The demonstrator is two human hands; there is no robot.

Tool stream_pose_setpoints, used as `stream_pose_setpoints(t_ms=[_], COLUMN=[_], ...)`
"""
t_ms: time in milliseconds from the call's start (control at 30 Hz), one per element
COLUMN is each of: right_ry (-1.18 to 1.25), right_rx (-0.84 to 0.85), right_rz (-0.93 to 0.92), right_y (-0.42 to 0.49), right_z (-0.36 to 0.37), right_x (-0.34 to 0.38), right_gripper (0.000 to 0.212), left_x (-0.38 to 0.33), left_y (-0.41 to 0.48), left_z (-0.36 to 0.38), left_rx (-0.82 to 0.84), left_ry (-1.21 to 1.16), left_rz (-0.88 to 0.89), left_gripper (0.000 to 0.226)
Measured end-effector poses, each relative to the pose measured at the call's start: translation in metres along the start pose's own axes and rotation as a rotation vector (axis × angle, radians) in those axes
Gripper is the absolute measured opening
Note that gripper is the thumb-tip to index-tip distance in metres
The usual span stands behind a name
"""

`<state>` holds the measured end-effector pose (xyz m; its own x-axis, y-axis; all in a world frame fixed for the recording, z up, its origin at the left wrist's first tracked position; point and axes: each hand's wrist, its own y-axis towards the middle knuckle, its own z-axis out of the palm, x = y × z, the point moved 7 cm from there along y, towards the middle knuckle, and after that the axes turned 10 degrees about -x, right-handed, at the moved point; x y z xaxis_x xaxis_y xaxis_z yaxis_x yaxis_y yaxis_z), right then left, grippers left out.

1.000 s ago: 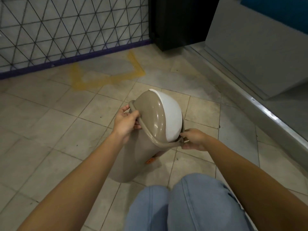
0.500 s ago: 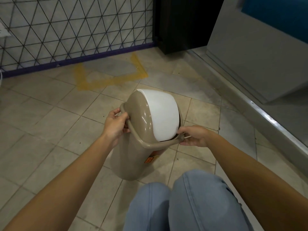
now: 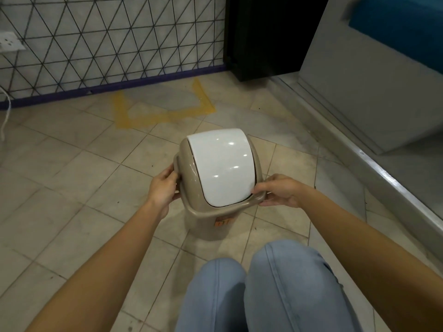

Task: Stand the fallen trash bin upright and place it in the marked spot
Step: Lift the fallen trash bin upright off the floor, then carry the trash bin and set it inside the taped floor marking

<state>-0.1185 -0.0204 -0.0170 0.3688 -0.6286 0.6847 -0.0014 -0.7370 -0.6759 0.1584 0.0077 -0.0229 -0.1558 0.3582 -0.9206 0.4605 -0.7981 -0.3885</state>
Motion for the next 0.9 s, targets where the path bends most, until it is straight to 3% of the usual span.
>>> stream_pose_setpoints(t_ms=[167, 400, 500, 600, 733, 900], right_ry=[-0.08, -0.19, -0.31, -0.504, -0.622, -0.614], right_rx=[0.012, -0.05, -0.117, -0.204, -0.194, -0.184], right_rz=[-0.034, -0.132, -0.232, -0.469, -0.661, -0.718], right_y=[-0.001, -0.002, -0.003, -0.009, -0.017, -0.019], right_z=[0.016, 0.022, 0.016, 0.018, 0.028, 0.032], right_x=[0.001, 0.008, 0.015, 0.03, 0.042, 0.047], right_gripper=[0.022, 0.041, 0.083, 0.117, 0.129, 0.136], left_x=[0.006, 0.014, 0.014, 0.007, -0.002, -0.007], left_y=[0.004, 0.007, 0.005, -0.003, -0.027, -0.046], left_z=[-0.016, -0.028, -0.03, -0.035, -0.034, -0.025], left_rx=[-0.051, -0.066, -0.114, -0.198, -0.221, -0.052], left_ry=[-0.004, 0.043, 0.149, 0.337, 0.36, 0.381], left_rz=[-0.009, 0.001, 0.078, 0.273, 0.474, 0.574], left_gripper=[0.029, 0.04, 0.043, 0.047, 0.064, 0.084])
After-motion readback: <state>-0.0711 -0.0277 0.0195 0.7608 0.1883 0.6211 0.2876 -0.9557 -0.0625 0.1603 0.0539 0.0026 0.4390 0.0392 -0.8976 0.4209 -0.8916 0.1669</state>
